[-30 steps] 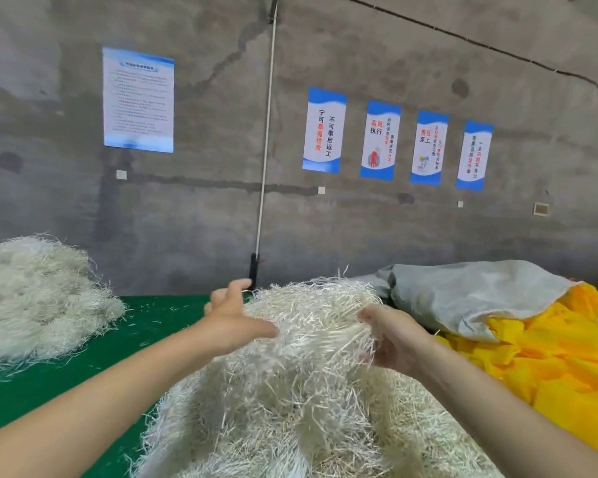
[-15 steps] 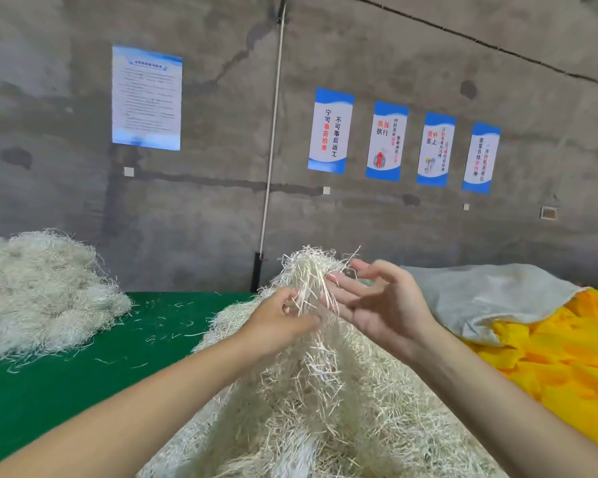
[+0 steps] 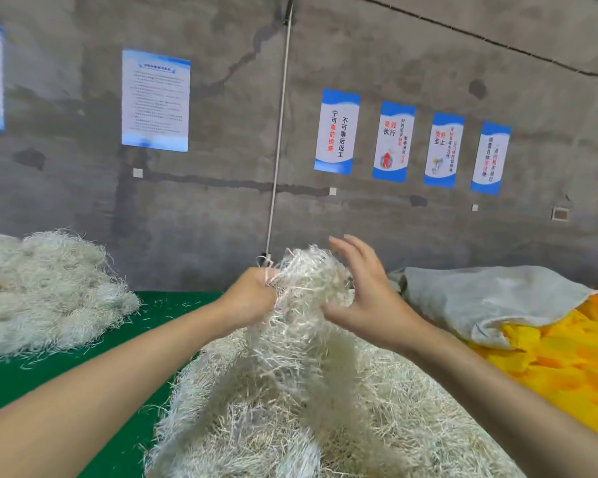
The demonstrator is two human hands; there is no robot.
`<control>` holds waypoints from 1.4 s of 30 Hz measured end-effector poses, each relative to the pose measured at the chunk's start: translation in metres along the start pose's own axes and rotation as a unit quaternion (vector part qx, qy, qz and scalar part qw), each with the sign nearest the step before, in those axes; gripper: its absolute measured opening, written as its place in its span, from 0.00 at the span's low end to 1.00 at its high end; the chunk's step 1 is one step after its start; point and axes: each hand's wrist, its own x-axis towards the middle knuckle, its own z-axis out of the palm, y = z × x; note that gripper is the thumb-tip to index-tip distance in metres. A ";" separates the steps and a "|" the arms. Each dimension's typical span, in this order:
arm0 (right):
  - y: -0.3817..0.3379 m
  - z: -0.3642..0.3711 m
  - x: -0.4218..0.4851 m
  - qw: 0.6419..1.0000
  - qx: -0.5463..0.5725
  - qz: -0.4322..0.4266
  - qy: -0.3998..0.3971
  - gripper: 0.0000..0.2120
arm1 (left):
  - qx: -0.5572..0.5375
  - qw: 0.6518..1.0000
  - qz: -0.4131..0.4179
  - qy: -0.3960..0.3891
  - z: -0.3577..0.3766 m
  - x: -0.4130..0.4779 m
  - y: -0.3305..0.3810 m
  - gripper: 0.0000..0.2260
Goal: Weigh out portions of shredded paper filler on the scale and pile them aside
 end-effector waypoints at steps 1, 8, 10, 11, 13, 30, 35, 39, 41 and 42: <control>-0.001 0.005 0.005 0.998 -0.058 -0.037 -0.013 0.46 | 0.020 0.999 0.028 -0.025 0.000 0.000 0.004 0.17; 0.008 0.013 0.046 0.994 -0.038 0.099 -0.001 0.07 | 0.051 0.994 0.094 0.033 0.006 -0.014 0.012 0.26; 0.016 0.011 0.045 0.977 0.121 0.169 0.056 0.08 | 0.136 0.990 0.026 0.022 0.005 -0.023 -0.003 0.47; 0.016 0.010 0.043 0.958 0.197 0.195 0.074 0.07 | 0.160 0.987 -0.005 -0.007 0.007 -0.027 -0.009 0.51; 0.016 0.007 0.038 0.926 0.286 0.231 0.090 0.06 | 0.117 0.990 -0.033 -0.065 0.013 -0.026 -0.020 0.41; 0.048 0.018 0.016 0.988 0.016 0.150 -0.042 0.14 | -0.158 0.976 -0.097 0.116 0.000 0.012 0.009 0.11; 0.063 0.013 0.020 0.968 0.003 0.235 -0.093 0.18 | -0.147 0.970 -0.123 0.148 -0.013 0.013 0.000 0.10; 0.075 0.013 0.021 0.955 -0.033 0.277 -0.099 0.19 | -0.127 0.965 -0.145 0.180 -0.018 0.012 -0.011 0.10; 0.080 0.010 0.020 0.955 -0.081 0.268 -0.099 0.20 | -0.113 0.960 -0.154 0.204 -0.019 0.012 -0.017 0.12; 0.082 0.009 0.018 0.955 -0.095 0.262 -0.100 0.20 | -0.115 0.956 -0.158 0.218 -0.021 0.012 -0.019 0.13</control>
